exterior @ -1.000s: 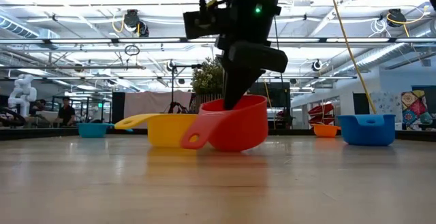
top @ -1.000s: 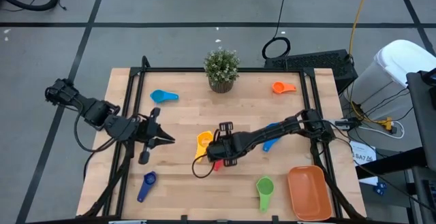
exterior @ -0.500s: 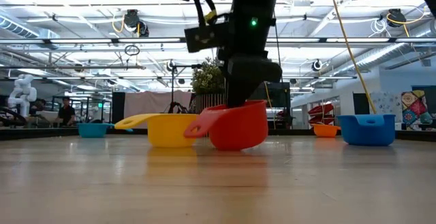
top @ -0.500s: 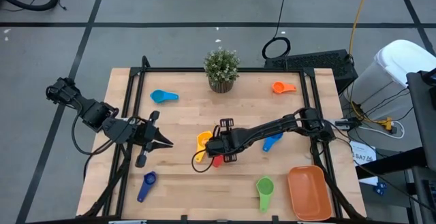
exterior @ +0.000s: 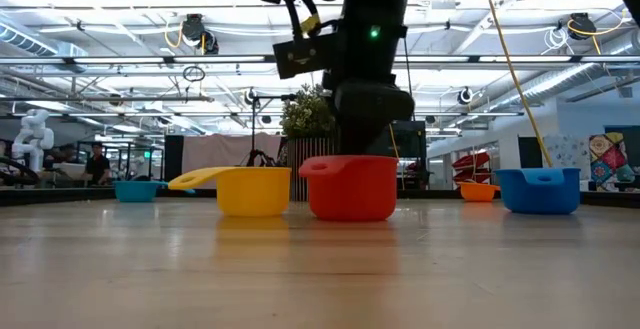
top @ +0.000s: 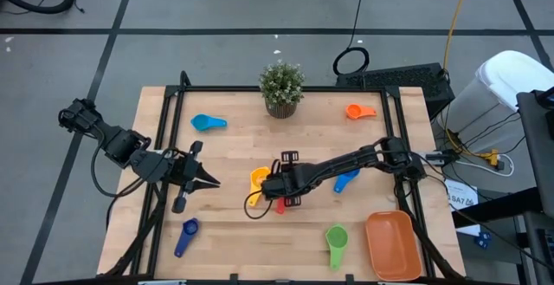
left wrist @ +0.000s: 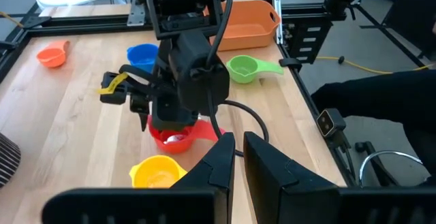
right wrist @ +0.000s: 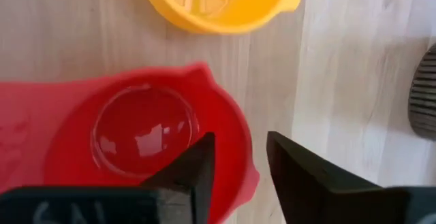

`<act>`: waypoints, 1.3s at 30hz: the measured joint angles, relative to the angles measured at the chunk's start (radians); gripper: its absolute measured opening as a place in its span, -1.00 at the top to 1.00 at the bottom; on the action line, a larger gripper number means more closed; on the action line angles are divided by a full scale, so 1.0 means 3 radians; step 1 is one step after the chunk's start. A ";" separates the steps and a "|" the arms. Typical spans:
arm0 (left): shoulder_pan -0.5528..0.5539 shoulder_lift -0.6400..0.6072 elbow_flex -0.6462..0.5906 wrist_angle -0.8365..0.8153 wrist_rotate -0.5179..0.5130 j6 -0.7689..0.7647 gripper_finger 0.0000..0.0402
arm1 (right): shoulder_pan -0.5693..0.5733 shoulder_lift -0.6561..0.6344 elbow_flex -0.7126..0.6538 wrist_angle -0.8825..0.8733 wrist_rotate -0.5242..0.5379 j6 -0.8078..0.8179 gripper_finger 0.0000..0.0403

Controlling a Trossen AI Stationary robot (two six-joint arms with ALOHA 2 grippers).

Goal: Nest measuring cups in basket
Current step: Stack the blue measuring cup on top of the red measuring cup

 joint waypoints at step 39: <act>0.0005 0.0363 0.0001 -0.0015 -0.0004 0.0249 0.82 | -0.0383 -0.2985 -0.2942 0.0111 -0.0700 0.2660 0.21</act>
